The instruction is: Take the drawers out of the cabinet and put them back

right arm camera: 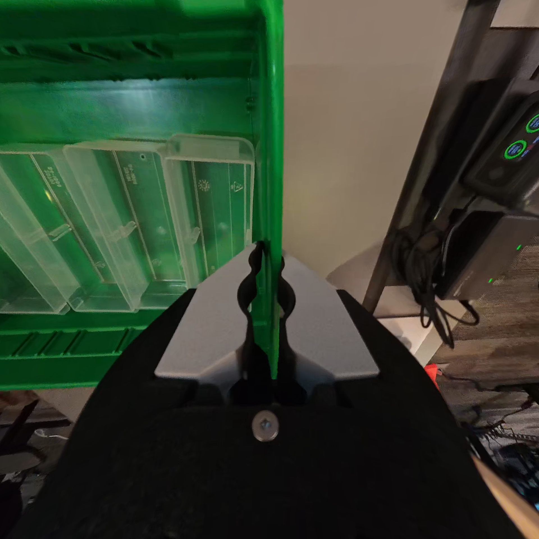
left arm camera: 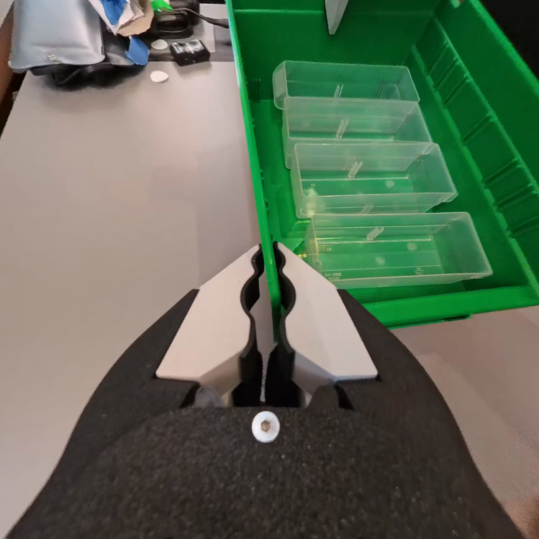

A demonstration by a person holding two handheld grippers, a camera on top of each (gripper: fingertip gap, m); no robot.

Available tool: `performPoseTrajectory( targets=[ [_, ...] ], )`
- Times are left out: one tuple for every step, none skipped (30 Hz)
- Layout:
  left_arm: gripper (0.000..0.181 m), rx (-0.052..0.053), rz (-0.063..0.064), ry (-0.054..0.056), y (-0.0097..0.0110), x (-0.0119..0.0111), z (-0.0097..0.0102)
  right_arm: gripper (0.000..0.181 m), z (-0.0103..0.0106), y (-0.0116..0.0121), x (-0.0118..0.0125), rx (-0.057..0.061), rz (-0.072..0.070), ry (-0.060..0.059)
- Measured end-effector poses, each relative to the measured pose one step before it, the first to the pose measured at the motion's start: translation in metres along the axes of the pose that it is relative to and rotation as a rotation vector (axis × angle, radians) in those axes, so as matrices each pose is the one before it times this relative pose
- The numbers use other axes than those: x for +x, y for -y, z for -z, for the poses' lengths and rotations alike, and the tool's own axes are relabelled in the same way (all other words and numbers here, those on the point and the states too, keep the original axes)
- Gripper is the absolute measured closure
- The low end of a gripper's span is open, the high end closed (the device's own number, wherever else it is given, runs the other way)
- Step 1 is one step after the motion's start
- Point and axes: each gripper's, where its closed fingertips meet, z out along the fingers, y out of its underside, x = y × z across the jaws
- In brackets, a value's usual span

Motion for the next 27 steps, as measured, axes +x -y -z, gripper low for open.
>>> performPoseTrajectory(
  targets=[
    [0.178, -0.0031, 0.0002, 0.0123, 0.00337, -0.00409, -0.00732, 0.176, -0.00471, 0.00313, 0.00771, 0.0029, -0.0033, 0.0101],
    [0.178, -0.0055, -0.0038, 0.0109, 0.00259, -0.00323, -0.00658, 0.176, -0.00500, 0.00256, 0.00630, 0.0033, -0.0038, 0.0097],
    [0.178, -0.0065, -0.0035, 0.0087, 0.00198, -0.00290, -0.00564, 0.176, -0.00508, 0.00118, 0.00529, 0.0002, -0.0007, 0.0069],
    [0.178, -0.0077, 0.0007, 0.0027, 0.00160, -0.00214, -0.00538, 0.176, -0.00498, 0.00021, 0.00460, -0.0029, 0.0055, 0.0035],
    [0.177, -0.0071, 0.0075, -0.0020, 0.00094, -0.00168, -0.00547, 0.176, -0.00479, -0.00038, 0.00444, -0.0010, 0.0104, -0.0009],
    [0.178, -0.0068, 0.0101, -0.0057, 0.00046, -0.00097, -0.00518, 0.175, -0.00468, -0.00080, 0.00386, -0.0015, 0.0048, 0.0008],
    [0.178, -0.0079, 0.0040, -0.0095, -0.00018, 0.00031, -0.00497, 0.175, -0.00347, -0.00036, 0.00275, 0.0013, -0.0013, 0.0063],
    [0.178, -0.0125, -0.0010, -0.0090, -0.00174, 0.00113, -0.00529, 0.175, -0.00254, -0.00066, 0.00306, -0.0011, 0.0013, -0.0010],
    [0.179, -0.0111, 0.0013, -0.0110, -0.00268, 0.00232, -0.00540, 0.175, -0.00188, -0.00085, 0.00321, -0.0028, 0.0023, -0.0098],
    [0.178, -0.0060, 0.0036, -0.0132, -0.00266, 0.00314, -0.00489, 0.173, -0.00067, -0.00090, 0.00448, -0.0034, 0.0026, -0.0253],
    [0.178, 0.0224, 0.0044, -0.0051, 0.00182, 0.00208, -0.00243, 0.172, 0.00000, -0.00013, 0.00269, 0.0053, -0.0034, -0.0201],
    [0.178, 0.0091, -0.0059, 0.0103, 0.00137, -0.00011, -0.00132, 0.170, 0.00011, -0.00007, 0.00135, 0.0085, -0.0122, -0.0197],
    [0.178, 0.0010, -0.0053, 0.0046, 0.00077, 0.00011, -0.00086, 0.162, 0.00298, 0.00174, 0.00043, 0.0233, -0.0154, -0.0174],
    [0.178, -0.0007, 0.0024, -0.0054, 0.00041, 0.00051, -0.00056, 0.146, 0.00782, 0.00296, 0.00307, 0.0235, -0.0269, -0.0399],
    [0.177, 0.0010, 0.0101, -0.0109, 0.00003, 0.00028, -0.00016, 0.130, 0.01319, 0.00454, 0.00233, 0.0260, -0.0304, -0.0436],
    [0.176, 0.0037, 0.0196, -0.0168, -0.00008, 0.00064, 0.00056, 0.127, 0.01882, 0.00838, -0.00194, 0.0615, -0.0230, -0.0278],
    [0.175, 0.0055, 0.0349, -0.0192, -0.00055, 0.00086, 0.00150, 0.128, 0.02343, 0.01128, -0.00484, 0.0922, -0.0190, -0.0231],
    [0.168, 0.0108, 0.0468, -0.0113, -0.00053, -0.00057, 0.00303, 0.130, 0.02591, 0.00940, -0.00536, 0.0899, -0.0270, -0.0297],
    [0.151, 0.0146, 0.0452, -0.0119, -0.00040, -0.00031, 0.00484, 0.129, 0.02705, 0.00632, -0.00856, 0.0865, -0.0313, -0.0153],
    [0.139, 0.0175, 0.0384, -0.0158, -0.00011, 0.00090, 0.00728, 0.127, 0.02769, 0.00434, -0.01469, 0.0970, -0.0282, 0.0133],
    [0.134, 0.0236, 0.0297, -0.0103, 0.00060, 0.00082, 0.00942, 0.127, 0.02739, 0.00250, -0.02001, 0.1089, -0.0257, 0.0332],
    [0.132, 0.0269, 0.0229, -0.0015, 0.00158, 0.00048, 0.01102, 0.125, 0.02613, -0.00087, -0.02209, 0.1118, -0.0304, 0.0356],
    [0.132, 0.0257, 0.0182, -0.0005, 0.00156, 0.00149, 0.01170, 0.121, 0.02468, -0.00512, -0.02180, 0.1091, -0.0420, 0.0282],
    [0.132, 0.0244, 0.0154, 0.0017, 0.00136, 0.00244, 0.01200, 0.120, 0.02323, -0.00979, -0.02432, 0.1041, -0.0502, 0.0447],
    [0.133, 0.0296, 0.0130, 0.0003, 0.00137, 0.00421, 0.01150, 0.121, 0.02140, -0.01387, -0.02682, 0.0996, -0.0652, 0.0581],
    [0.133, 0.0374, 0.0111, -0.0053, 0.00120, 0.00643, 0.01054, 0.120, 0.01958, -0.01844, -0.02373, 0.0972, -0.0769, 0.0416],
    [0.133, 0.0320, 0.0061, -0.0046, -0.00156, 0.00728, 0.00844, 0.118, 0.01895, -0.02307, -0.01706, 0.0928, -0.0633, 0.0126]
  ],
)
